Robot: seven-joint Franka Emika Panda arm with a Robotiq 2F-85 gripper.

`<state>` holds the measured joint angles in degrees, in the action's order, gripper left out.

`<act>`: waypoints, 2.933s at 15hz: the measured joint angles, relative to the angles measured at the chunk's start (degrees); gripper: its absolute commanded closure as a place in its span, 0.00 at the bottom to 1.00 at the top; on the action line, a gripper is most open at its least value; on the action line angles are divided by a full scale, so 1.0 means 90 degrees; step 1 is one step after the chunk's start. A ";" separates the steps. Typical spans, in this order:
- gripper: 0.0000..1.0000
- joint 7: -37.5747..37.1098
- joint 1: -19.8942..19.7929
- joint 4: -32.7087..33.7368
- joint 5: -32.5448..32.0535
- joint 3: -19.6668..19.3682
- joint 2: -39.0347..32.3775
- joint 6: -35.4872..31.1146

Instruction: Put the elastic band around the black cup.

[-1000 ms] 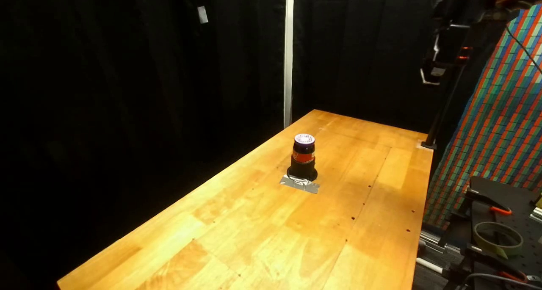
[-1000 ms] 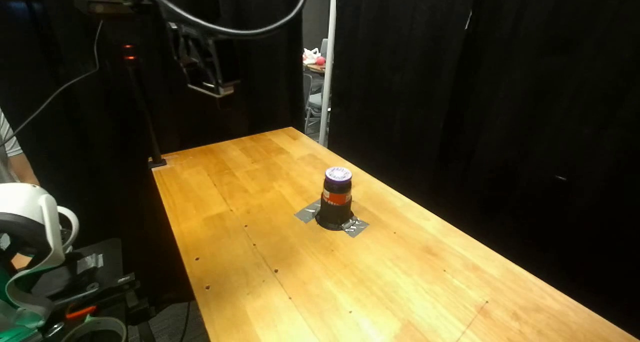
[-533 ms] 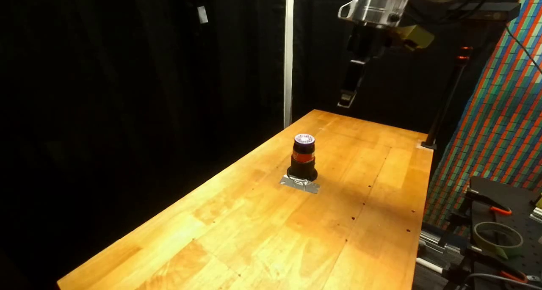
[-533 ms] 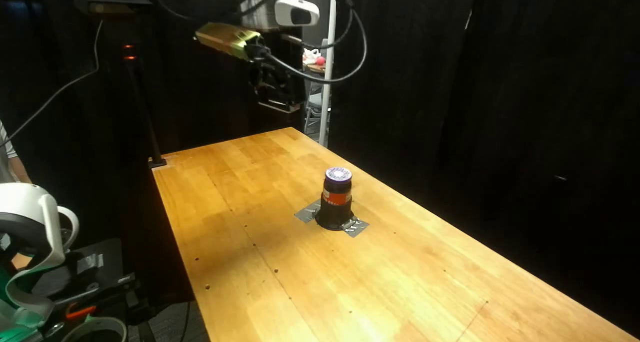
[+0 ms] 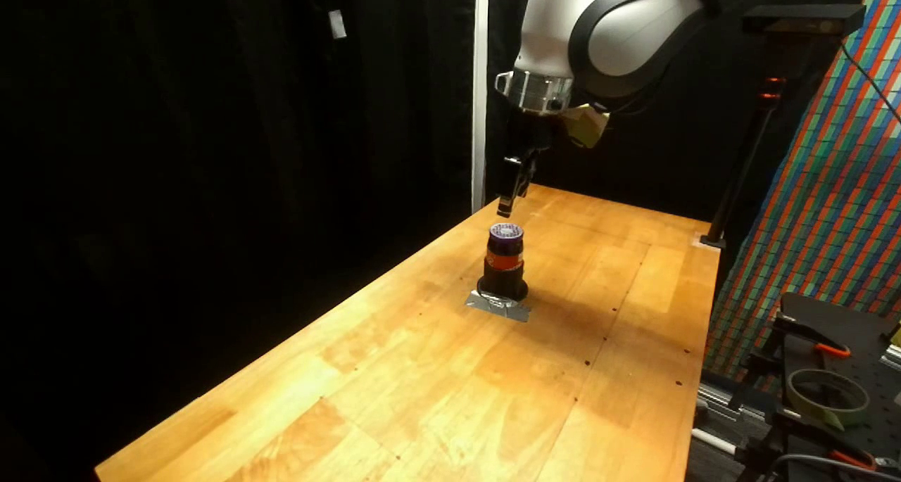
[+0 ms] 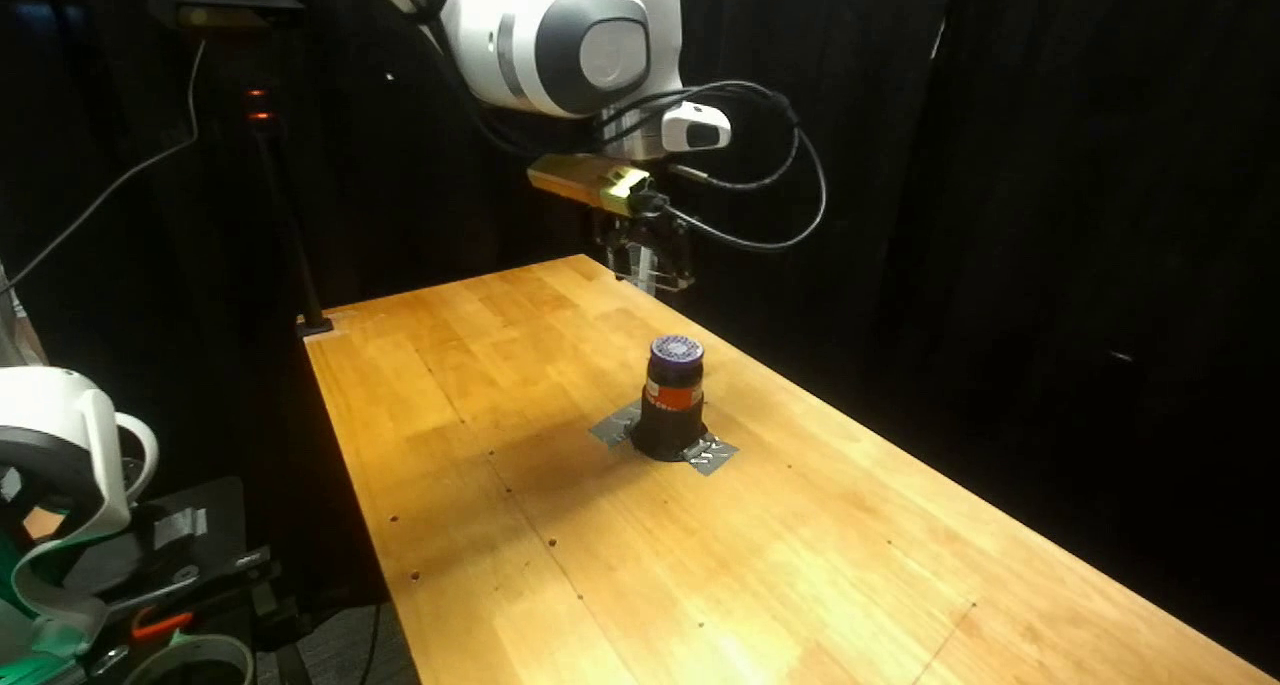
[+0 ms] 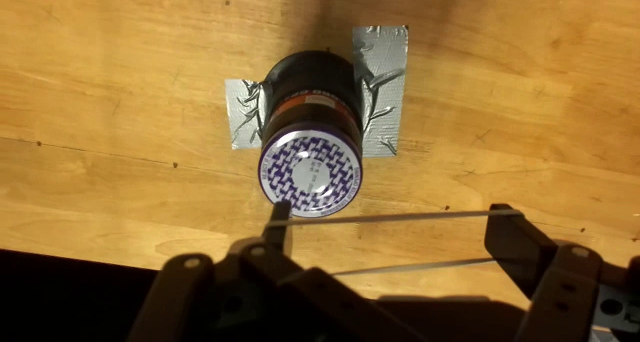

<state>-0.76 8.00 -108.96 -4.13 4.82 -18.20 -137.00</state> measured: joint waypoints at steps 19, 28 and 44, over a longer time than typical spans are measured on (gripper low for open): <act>0.00 0.0041 -0.0234 0.1340 0.0095 -0.0200 -0.1835 -0.0086; 0.00 0.0048 -0.0300 0.1387 0.0357 -0.0185 -0.1922 0.0200; 0.42 0.0279 -0.0563 0.0129 0.0857 -0.0119 -0.0935 0.0304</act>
<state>1.76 2.94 -107.80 3.58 3.75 -26.61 -134.27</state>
